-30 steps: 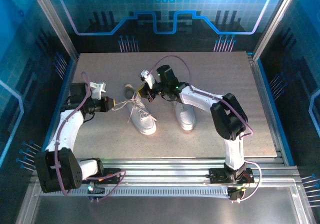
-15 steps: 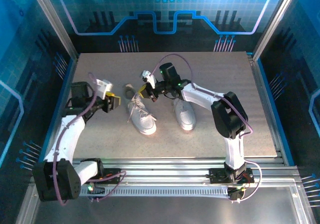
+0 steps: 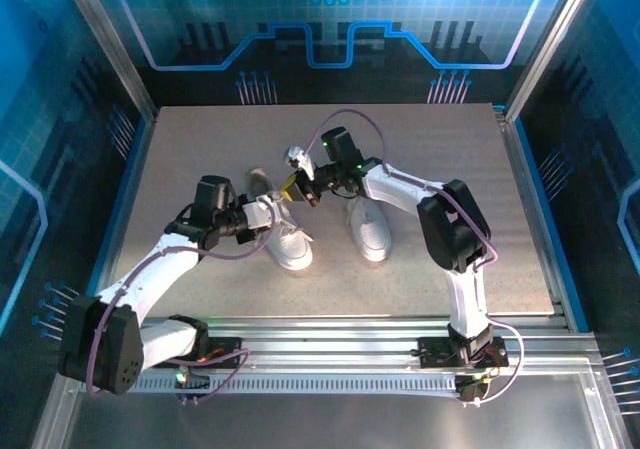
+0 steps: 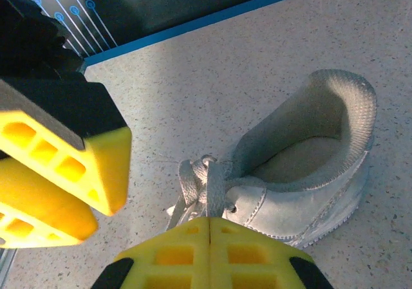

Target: Tie the shoes

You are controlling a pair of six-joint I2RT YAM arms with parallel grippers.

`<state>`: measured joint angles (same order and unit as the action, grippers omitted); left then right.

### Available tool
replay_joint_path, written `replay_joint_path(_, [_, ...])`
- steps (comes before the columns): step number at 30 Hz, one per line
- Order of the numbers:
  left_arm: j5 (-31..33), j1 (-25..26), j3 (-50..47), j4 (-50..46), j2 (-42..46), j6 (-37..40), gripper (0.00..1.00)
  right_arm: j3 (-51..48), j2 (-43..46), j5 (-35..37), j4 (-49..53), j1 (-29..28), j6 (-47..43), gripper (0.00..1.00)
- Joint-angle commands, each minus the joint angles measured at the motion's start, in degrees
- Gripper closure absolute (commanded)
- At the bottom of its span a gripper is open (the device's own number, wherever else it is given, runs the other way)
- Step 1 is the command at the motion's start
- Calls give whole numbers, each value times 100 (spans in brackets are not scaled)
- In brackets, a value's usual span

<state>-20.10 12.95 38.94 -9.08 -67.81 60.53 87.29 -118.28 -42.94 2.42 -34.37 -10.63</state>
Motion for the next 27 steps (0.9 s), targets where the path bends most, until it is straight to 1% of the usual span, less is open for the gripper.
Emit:
replay_joint_path(1, [367, 169, 38, 248, -308, 699, 73, 211, -108, -215, 56, 36, -103, 100])
replay_joint_path(5, [476, 242, 173, 231, -678, 869, 77, 219, -108, -202, 66, 36, -114, 100])
replay_joint_path(7, [588, 275, 184, 275, -808, 908, 77, 226, -109, -206, 72, 40, -123, 100])
replay_joint_path(10, [732, 313, 140, 431, -895, 951, 73, 243, -108, -232, 92, 36, -131, 100])
replay_joint_path(13, [812, 348, 101, 510, -840, 960, 73, 270, -116, -249, 118, 37, -149, 100])
replay_joint_path(19, [804, 350, 34, 575, -430, 935, 74, 304, -116, -250, 180, 29, -185, 100])
replay_joint_path(23, [735, 356, 235, 217, -501, 1061, 74, 332, -143, -275, 172, 23, -168, 100])
replay_joint_path(27, [746, 357, 269, 278, -604, 1151, 73, 342, -153, -276, 181, 12, -167, 100])
